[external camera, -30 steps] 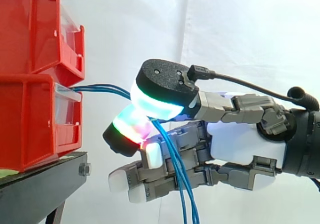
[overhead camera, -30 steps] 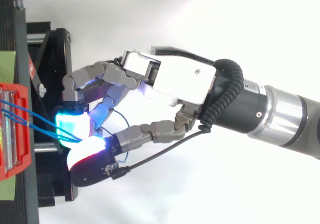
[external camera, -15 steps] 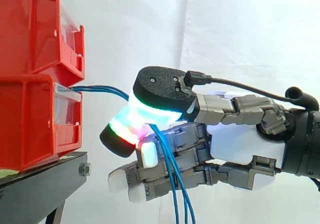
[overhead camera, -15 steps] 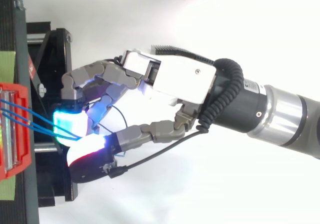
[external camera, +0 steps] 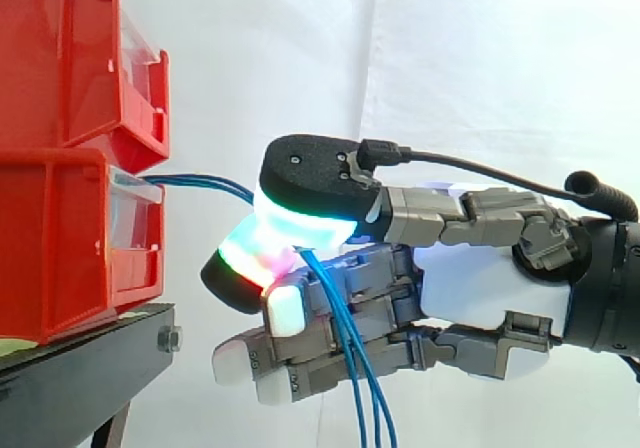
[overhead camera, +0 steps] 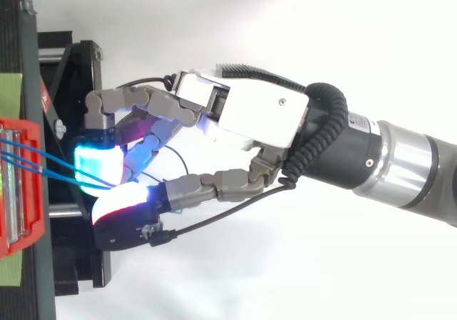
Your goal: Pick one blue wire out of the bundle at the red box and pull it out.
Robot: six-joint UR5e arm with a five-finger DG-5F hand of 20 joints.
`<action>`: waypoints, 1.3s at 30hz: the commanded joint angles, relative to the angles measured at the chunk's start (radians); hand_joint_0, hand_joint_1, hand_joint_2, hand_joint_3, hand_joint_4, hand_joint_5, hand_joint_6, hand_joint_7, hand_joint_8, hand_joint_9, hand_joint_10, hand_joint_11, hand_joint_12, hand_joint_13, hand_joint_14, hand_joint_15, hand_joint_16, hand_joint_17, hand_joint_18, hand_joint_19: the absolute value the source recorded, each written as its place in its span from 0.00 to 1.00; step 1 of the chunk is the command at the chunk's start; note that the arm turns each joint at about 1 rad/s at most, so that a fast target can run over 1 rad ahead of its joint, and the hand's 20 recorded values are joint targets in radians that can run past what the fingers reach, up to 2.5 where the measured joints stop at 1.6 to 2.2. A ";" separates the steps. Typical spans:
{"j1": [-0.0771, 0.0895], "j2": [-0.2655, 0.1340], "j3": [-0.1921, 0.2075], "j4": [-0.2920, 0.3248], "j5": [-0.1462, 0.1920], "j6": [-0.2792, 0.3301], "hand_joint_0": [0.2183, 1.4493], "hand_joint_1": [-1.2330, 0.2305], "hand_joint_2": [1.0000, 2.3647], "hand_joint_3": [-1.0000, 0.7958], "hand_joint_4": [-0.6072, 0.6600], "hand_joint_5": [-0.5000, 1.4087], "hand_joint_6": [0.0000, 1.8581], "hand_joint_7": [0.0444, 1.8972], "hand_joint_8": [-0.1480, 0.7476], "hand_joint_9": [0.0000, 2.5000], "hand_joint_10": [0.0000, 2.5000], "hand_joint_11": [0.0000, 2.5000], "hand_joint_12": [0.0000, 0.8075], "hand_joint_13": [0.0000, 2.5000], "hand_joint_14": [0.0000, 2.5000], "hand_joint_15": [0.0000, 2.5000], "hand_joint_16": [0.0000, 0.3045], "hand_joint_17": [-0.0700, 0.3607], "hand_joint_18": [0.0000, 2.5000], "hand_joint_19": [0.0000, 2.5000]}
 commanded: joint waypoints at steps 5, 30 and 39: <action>0.000 0.000 0.000 0.000 0.000 -0.001 0.32 0.26 0.01 0.45 0.65 0.20 0.39 0.60 0.41 0.41 0.01 0.28 0.40 0.27 0.01 0.18 0.16 0.42 0.19 0.22; 0.000 0.000 0.000 0.002 0.000 -0.001 0.29 0.30 0.01 0.47 0.61 0.19 0.41 0.58 0.40 0.43 0.01 0.28 0.40 0.27 0.01 0.18 0.16 0.42 0.19 0.22; 0.000 0.000 0.000 0.003 0.000 -0.001 0.30 0.35 0.01 0.46 0.70 0.25 0.27 0.71 0.34 0.45 0.00 0.12 0.36 0.26 0.01 0.13 0.16 0.42 0.19 0.22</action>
